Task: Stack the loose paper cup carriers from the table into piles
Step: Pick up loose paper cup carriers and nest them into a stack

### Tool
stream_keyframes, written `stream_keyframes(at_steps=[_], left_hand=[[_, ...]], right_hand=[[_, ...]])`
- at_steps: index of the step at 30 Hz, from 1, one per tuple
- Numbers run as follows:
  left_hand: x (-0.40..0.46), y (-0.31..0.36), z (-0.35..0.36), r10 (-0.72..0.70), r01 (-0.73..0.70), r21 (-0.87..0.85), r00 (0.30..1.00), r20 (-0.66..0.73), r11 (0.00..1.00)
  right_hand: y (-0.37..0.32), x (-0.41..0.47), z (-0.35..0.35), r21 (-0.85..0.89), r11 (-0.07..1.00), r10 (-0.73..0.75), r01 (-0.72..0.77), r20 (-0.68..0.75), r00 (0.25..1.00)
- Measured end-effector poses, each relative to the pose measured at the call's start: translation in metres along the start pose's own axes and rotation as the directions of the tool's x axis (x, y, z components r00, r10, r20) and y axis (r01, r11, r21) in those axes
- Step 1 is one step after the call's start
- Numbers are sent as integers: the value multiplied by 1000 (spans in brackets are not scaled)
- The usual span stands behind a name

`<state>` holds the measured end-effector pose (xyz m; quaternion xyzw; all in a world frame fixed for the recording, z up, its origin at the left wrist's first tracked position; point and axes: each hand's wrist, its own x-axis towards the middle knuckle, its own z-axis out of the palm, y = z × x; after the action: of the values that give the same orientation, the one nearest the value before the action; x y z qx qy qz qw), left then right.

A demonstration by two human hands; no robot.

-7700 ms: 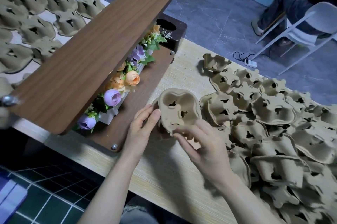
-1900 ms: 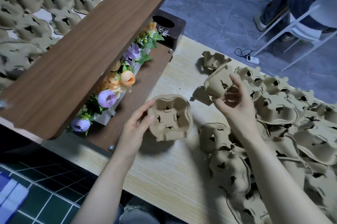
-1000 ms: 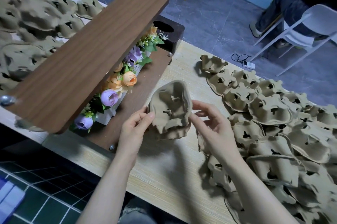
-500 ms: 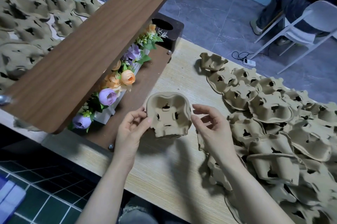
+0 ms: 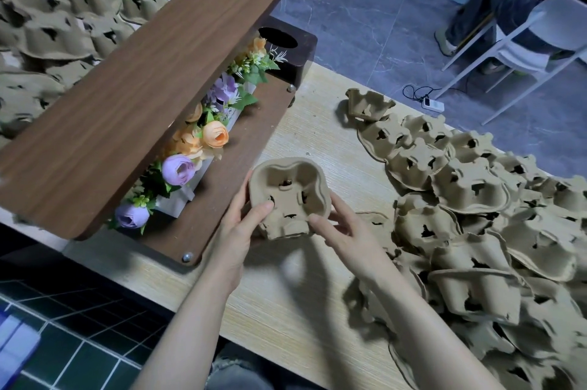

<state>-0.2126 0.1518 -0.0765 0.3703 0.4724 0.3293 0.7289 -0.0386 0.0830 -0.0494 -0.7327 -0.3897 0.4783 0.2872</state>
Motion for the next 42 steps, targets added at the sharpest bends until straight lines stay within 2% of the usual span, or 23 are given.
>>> stream_keyframes(at_steps=[4, 16, 19, 21, 23, 25, 29, 34, 38, 42], left_hand=[[5, 1, 10, 17, -17, -26, 1000, -7, 1000], [65, 14, 37, 34, -33, -50, 999, 16, 998], [69, 15, 34, 38, -39, 39, 999, 30, 998], [70, 13, 30, 50, -51, 100, 999, 17, 994], [69, 11, 29, 109, -108, 152, 994, 0, 982], [67, 10, 31, 195, -191, 165, 981, -8, 968], [63, 11, 32, 296, -289, 213, 955, 2, 933], [63, 13, 32, 319, -313, 213, 948, 4, 926], [66, 17, 28, 314, -313, 189, 949, 22, 931], [67, 21, 24, 275, -277, 177, 961, 36, 944]], right_hand=[[-12, 8, -9, 48, 998, -47, 50, -62, 997], [-35, 66, -62, 28, 995, -96, 98, -65, 993], [-34, 92, -91, -42, 993, -118, 111, -254, 960], [-35, 112, -111, -148, 980, -184, 133, -421, 888], [-38, 132, -128, -301, 948, -246, 101, -497, 832], [-41, 150, -142, -382, 923, -254, 51, -504, 826], [-38, 176, -158, -408, 912, -159, -41, -445, 881], [-24, 198, -160, -454, 889, -142, -56, -389, 910], [-12, 203, -157, -444, 893, -155, -79, -467, 871], [-12, 195, -155, -348, 936, -242, 46, -544, 803]])
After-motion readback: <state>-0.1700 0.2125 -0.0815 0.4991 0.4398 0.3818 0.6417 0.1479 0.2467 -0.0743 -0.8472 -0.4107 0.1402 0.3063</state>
